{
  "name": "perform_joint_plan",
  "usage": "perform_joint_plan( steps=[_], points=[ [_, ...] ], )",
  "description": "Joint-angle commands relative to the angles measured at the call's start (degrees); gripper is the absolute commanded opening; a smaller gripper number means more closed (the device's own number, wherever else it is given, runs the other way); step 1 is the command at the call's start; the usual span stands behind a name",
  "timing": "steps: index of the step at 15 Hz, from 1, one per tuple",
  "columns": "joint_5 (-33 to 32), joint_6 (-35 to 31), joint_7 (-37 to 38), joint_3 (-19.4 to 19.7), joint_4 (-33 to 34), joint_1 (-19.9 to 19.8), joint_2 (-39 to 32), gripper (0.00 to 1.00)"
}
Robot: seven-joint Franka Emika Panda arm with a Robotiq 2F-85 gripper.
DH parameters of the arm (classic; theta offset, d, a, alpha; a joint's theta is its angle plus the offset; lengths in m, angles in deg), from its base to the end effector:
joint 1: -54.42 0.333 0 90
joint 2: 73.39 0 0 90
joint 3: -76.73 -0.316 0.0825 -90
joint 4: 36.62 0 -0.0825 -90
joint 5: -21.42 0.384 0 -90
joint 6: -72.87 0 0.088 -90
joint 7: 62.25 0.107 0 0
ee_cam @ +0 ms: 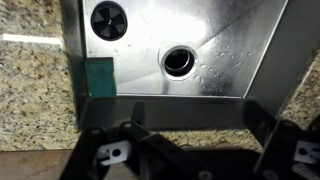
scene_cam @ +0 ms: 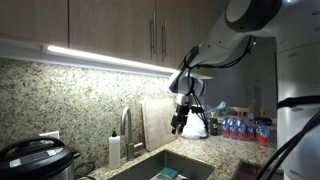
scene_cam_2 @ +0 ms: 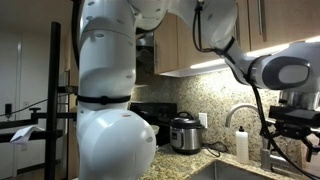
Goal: Open the faucet.
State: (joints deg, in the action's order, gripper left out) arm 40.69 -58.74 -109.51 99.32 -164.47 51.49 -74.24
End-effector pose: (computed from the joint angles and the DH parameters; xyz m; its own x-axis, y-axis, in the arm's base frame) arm 0.4837 -0.2228 0.3711 0.9691 0.1421 0.2017 0.1746 -0.9726 -0.1536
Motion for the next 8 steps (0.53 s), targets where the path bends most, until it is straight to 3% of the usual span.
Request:
perform_joint_plan(
  steps=[1, 4, 5, 6, 7, 8],
  points=[
    [6.33, -7.19, -4.33, -6.36, 5.5, -4.15, -9.76, 1.0],
    [13.59, -18.51, -8.26, -13.3, 5.19, -7.65, -14.3, 1.0],
    [16.07, -21.23, -10.19, -15.75, 5.23, -9.16, -15.43, 0.75],
    [19.36, -23.49, -12.86, -18.4, 4.63, -10.98, -15.69, 0.73],
    [23.3, -25.08, -16.2, -17.76, 4.79, -9.76, -16.58, 0.67],
    [27.31, -26.09, -19.88, -19.93, 4.53, -11.54, -16.44, 0.59]
  ],
)
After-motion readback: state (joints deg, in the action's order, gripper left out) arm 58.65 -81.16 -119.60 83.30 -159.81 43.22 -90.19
